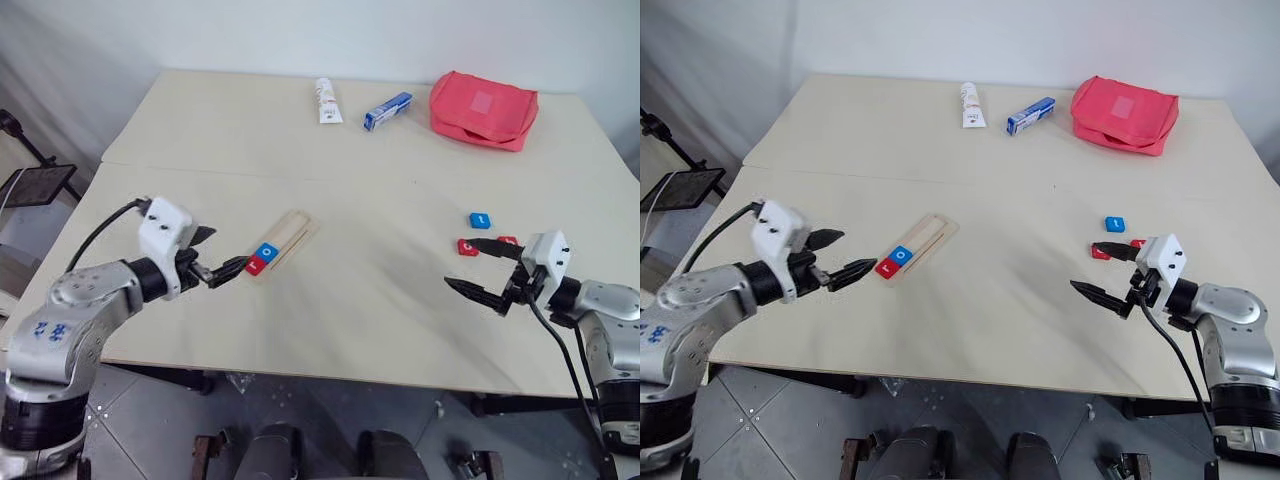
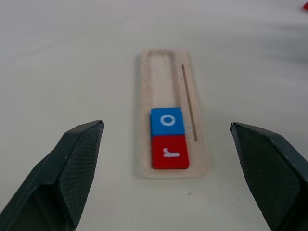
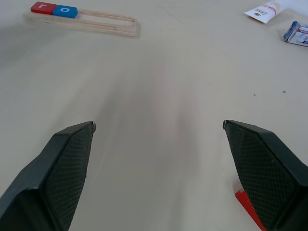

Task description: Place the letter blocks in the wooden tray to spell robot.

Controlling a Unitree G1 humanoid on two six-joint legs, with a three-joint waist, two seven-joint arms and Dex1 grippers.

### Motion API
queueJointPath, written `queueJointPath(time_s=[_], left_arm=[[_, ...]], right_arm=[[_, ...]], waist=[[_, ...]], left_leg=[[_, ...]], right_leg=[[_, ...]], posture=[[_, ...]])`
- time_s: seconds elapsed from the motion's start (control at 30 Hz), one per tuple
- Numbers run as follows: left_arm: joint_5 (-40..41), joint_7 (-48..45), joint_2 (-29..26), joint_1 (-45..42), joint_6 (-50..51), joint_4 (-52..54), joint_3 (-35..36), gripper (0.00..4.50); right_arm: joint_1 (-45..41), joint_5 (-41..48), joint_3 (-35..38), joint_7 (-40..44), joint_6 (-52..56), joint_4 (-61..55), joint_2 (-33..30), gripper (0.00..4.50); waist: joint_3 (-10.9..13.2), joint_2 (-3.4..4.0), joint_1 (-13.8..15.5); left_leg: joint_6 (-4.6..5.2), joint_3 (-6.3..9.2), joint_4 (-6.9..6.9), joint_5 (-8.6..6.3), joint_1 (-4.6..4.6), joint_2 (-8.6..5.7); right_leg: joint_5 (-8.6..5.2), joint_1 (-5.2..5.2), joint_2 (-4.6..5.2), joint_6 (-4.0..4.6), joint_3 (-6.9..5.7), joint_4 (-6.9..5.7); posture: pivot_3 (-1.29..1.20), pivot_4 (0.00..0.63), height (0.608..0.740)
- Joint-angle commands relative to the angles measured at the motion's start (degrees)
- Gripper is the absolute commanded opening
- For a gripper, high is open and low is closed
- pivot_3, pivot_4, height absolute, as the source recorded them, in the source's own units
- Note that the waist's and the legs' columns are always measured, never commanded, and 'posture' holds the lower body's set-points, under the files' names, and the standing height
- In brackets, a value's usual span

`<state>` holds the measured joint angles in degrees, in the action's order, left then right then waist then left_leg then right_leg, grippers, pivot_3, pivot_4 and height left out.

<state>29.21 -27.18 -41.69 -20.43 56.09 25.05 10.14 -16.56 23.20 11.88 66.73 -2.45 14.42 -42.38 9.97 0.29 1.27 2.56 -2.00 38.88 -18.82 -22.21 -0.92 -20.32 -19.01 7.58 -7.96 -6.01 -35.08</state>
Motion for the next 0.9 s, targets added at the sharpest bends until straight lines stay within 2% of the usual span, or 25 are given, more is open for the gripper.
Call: queueJointPath(time_s=[0.03, 0.17, 0.33, 0.9], left_arm=[[0.38, 2.84, -1.16, -6.11, 9.84, 1.88, -3.27, 4.5], [-1.02, 5.32, -0.97, -11.2, 18.13, 0.48, -6.76, 4.5], [-1.94, 6.92, 0.19, -13.38, 21.95, 0.1, -9.8, 4.5], [-7.05, 4.56, 0.88, -17.03, 17.0, -10.84, -17.21, 4.5]], right_arm=[[2.12, 1.28, 2.45, -0.43, 0.05, -3.8, -1.11, 4.44], [4.05, 1.31, 2.95, -1.18, 0.43, -5.31, -1.09, 4.44], [5.72, 1.68, 3.35, -2.17, 1.22, -7.23, -0.91, 4.44], [7.25, 1.55, 3.37, -3.44, 1.25, -8.57, -0.41, 4.44]], waist=[[0.01, -0.01, 0.01], [0.01, -0.01, 0.0], [0.01, -0.02, -0.01], [0.02, -0.03, 0.08]], left_leg=[[0.0, 0.0, 0.0, 0.0, 0.0, 0.0], [0.0, -0.01, 0.0, 0.0, -0.01, -0.01], [-0.01, -0.01, 0.0, 0.0, -0.01, 0.0], [-0.01, -0.01, 0.01, 0.0, -0.02, -0.03]], right_leg=[[0.0, 0.0, -0.01, 0.0, 0.0, 0.0], [0.0, 0.0, -0.01, 0.0, 0.03, 0.01], [0.0, 0.0, -0.03, 0.0, 0.05, 0.03], [0.0, 0.0, -0.02, 0.0, 0.05, 0.05]], posture=[[0.0, 0.15, 0.74], [0.0, 0.15, 0.74], [0.0, 0.15, 0.74], [0.0, 0.15, 0.74]])
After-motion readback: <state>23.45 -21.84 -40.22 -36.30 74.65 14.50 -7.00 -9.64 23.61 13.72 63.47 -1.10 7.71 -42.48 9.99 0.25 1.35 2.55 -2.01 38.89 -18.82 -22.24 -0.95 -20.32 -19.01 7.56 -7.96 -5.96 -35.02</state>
